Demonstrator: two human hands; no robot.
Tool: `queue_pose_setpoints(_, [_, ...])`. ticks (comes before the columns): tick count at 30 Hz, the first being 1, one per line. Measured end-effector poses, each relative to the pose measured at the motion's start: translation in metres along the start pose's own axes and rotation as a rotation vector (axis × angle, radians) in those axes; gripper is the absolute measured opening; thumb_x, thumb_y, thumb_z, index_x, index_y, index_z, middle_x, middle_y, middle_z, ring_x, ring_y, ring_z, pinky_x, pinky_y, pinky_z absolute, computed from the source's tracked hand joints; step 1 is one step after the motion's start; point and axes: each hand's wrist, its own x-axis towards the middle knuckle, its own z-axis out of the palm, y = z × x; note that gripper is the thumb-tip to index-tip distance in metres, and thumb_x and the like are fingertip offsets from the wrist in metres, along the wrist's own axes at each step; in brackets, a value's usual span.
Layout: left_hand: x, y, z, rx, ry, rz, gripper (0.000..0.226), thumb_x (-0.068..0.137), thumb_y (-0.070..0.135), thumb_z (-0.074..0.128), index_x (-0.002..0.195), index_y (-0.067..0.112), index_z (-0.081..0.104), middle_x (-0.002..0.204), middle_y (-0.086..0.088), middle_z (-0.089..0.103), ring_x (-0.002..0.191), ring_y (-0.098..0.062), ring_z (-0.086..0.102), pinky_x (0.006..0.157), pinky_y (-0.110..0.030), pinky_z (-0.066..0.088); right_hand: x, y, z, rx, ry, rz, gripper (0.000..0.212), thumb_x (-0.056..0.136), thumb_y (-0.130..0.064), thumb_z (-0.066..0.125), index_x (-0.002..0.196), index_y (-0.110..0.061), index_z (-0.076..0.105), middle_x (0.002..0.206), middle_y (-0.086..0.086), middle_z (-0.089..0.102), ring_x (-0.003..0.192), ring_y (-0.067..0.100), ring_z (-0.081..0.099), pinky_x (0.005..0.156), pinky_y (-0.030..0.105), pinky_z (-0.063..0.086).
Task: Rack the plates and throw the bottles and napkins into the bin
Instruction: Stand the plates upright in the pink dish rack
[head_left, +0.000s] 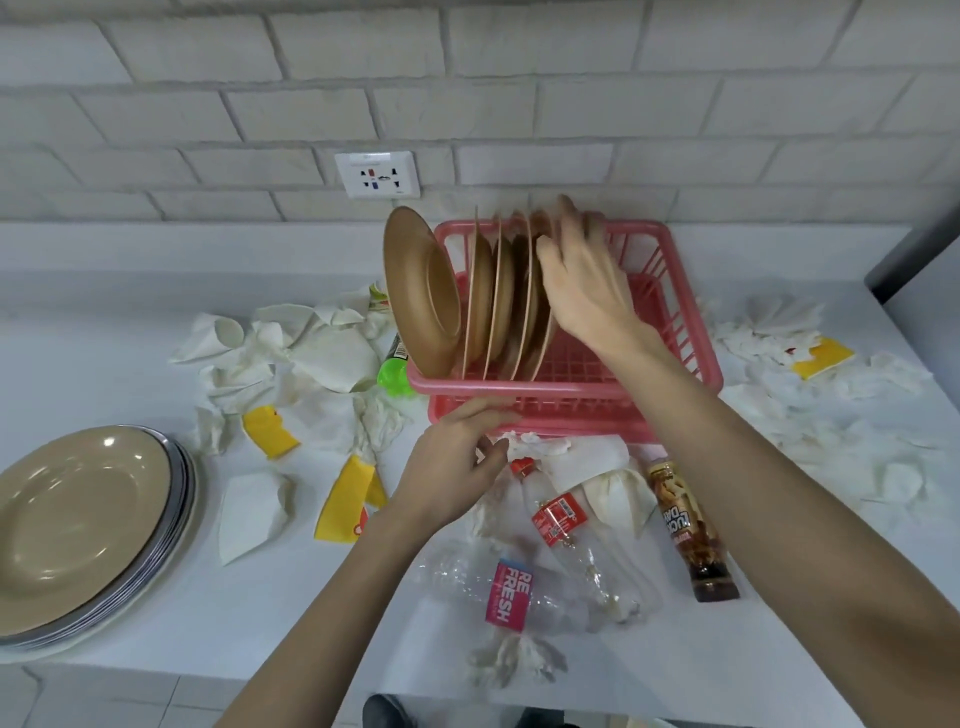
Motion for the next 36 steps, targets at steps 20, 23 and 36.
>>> queue_pose_setpoints(20, [-0.146, -0.169, -0.213, -0.024, 0.303, -0.379, 0.023, 0.092, 0.010, 0.064, 0.095, 0.031, 0.074, 0.080, 0.014, 0.068, 0.071, -0.003, 0.063, 0.064, -0.014, 0.045, -0.110, -0.196, 0.165, 0.313, -0.384, -0.335, 0.023, 0.094, -0.023, 0.047, 0.101, -0.013, 0.067, 0.098, -0.002, 0.059, 0.096, 0.014, 0.053, 0.084, 0.029, 0.044])
queue_pose_setpoints(23, [-0.169, -0.208, -0.248, 0.124, 0.337, -0.467, 0.019, 0.090, 0.022, 0.065, 0.096, 0.040, 0.070, 0.083, 0.016, 0.069, 0.069, 0.000, 0.062, 0.063, -0.018, 0.043, -0.118, -0.221, 0.202, 0.283, -0.483, -0.296, 0.019, 0.094, -0.022, 0.049, 0.095, -0.014, 0.066, 0.092, -0.001, 0.058, 0.090, 0.014, 0.052, 0.083, 0.037, 0.047])
queue_pose_setpoints(36, [-0.202, -0.321, -0.311, 0.218, 0.343, -0.657, 0.051, 0.086, 0.037, 0.073, 0.132, 0.021, 0.058, 0.133, 0.003, 0.056, 0.123, -0.024, 0.049, 0.095, -0.044, 0.046, -0.143, -0.269, 0.268, 0.231, -0.648, -0.227, 0.014, 0.094, -0.018, 0.051, 0.098, -0.017, 0.065, 0.089, 0.000, 0.058, 0.090, 0.016, 0.052, 0.082, 0.036, 0.047])
